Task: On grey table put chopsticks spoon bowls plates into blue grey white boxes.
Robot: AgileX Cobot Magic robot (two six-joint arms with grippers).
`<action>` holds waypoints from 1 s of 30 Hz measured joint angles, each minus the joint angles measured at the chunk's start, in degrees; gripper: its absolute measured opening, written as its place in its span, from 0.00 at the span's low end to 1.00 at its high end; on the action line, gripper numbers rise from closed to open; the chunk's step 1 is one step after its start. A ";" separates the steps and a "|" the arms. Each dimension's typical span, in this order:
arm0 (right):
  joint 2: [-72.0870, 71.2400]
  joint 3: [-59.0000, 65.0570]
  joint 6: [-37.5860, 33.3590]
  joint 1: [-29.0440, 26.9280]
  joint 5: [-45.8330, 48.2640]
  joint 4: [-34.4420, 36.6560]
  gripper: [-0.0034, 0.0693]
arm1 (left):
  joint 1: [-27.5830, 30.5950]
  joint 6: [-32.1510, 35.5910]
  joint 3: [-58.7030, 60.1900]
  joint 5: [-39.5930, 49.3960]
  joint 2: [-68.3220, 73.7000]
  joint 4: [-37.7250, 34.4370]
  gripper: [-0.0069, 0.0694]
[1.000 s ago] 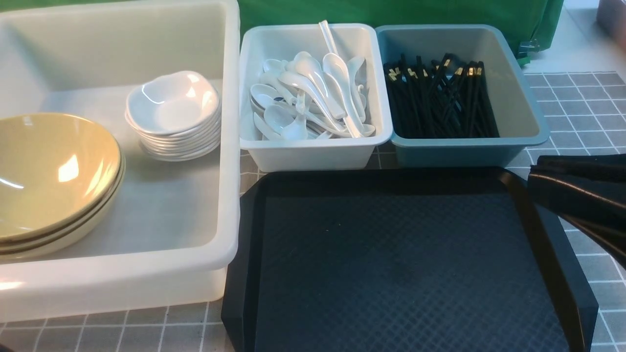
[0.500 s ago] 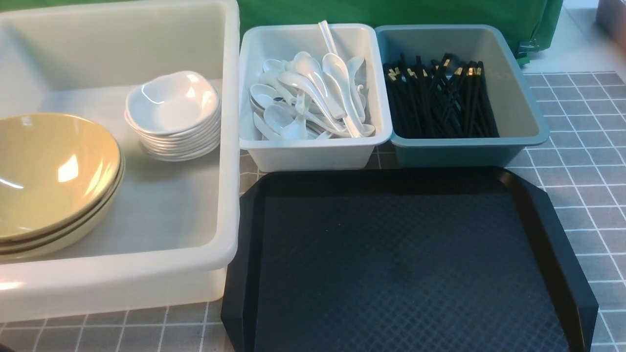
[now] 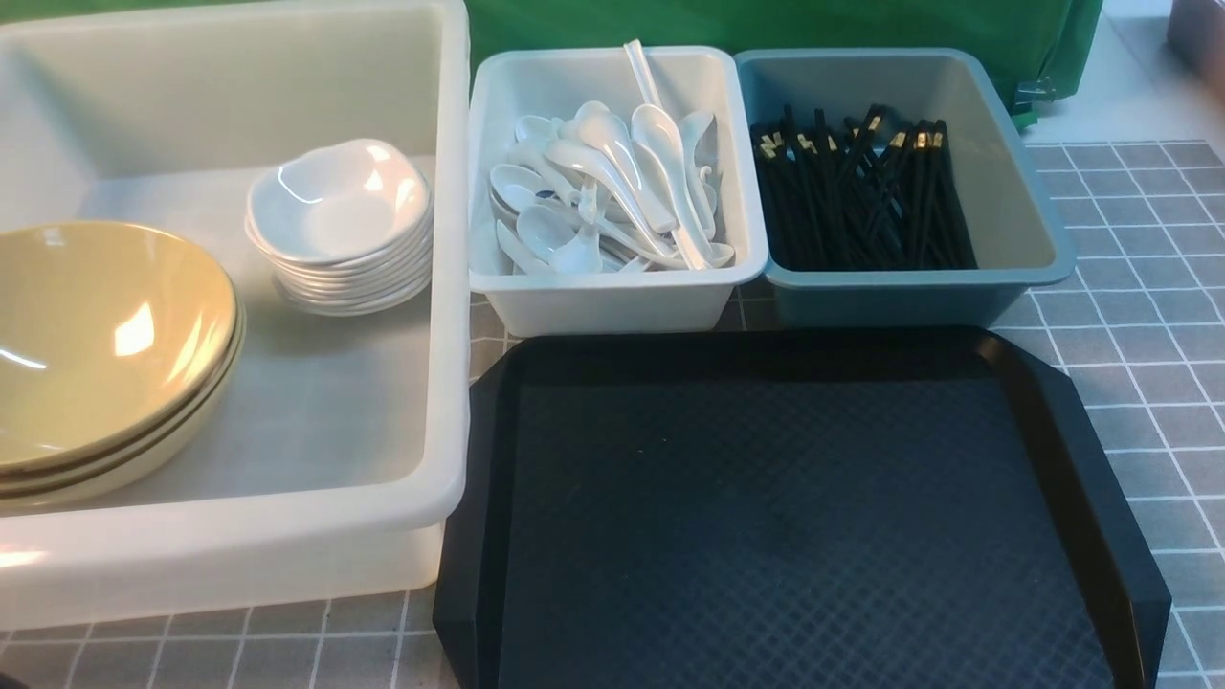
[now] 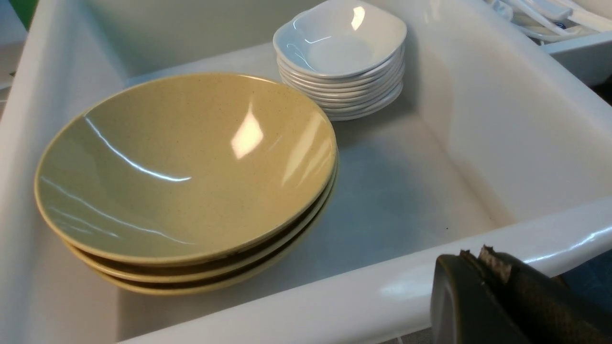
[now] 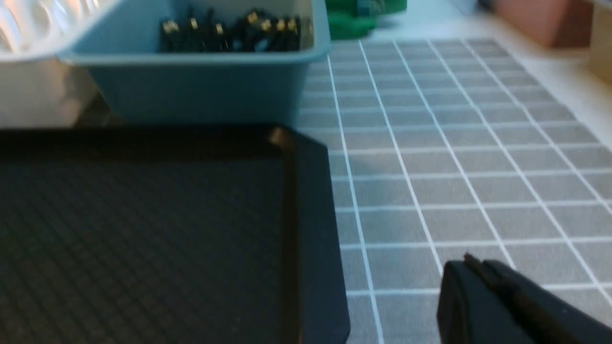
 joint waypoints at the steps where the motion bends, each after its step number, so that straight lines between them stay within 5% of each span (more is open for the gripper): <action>1: 0.00 0.00 0.00 -0.06 0.00 0.02 0.09 | 0.00 0.00 0.00 0.00 0.00 0.00 0.08; 30: 0.00 0.00 0.04 -0.11 0.00 -0.06 0.10 | 0.00 0.00 0.06 -0.31 0.00 0.71 0.08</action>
